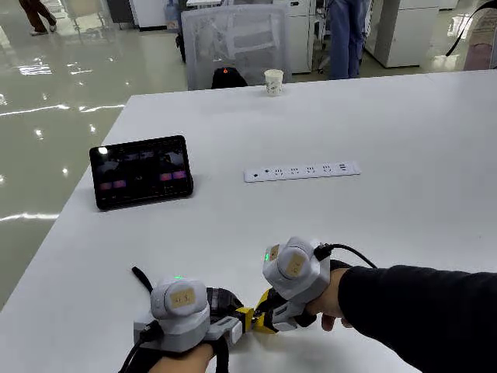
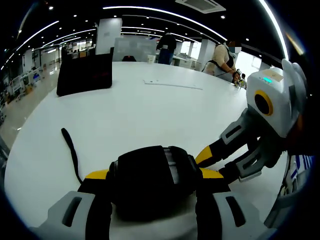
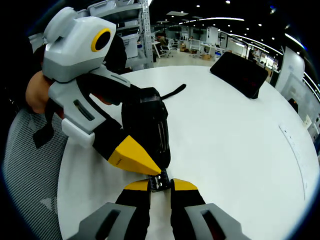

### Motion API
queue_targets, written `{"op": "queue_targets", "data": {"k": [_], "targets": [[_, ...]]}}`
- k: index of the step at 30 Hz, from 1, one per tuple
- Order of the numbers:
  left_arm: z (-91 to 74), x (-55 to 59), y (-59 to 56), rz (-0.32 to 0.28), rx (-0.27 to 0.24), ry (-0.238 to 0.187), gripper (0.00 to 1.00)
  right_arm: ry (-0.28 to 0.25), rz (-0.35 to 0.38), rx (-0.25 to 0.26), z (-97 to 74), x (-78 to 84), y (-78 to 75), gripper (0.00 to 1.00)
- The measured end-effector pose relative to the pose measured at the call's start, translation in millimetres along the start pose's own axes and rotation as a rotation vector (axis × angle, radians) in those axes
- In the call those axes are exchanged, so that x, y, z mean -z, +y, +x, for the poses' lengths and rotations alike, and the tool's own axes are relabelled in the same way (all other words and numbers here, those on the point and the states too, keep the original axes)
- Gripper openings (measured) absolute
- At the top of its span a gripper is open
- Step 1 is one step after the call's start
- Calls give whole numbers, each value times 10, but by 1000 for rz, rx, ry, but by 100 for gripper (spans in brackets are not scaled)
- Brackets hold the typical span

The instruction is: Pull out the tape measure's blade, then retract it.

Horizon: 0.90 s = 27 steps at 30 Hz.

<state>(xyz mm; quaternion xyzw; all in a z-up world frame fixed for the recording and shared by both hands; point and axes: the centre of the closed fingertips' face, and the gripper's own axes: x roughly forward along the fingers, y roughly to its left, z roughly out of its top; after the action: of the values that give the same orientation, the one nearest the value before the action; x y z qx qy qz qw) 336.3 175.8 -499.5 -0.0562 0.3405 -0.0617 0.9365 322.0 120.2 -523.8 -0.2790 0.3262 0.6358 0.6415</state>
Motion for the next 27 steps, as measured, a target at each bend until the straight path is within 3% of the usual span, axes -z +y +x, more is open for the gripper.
{"op": "queue_targets", "data": {"k": [27], "targets": [[0,0,-7,-3,6,-1,64,-9,-13,10,45,-65,31,12]]}}
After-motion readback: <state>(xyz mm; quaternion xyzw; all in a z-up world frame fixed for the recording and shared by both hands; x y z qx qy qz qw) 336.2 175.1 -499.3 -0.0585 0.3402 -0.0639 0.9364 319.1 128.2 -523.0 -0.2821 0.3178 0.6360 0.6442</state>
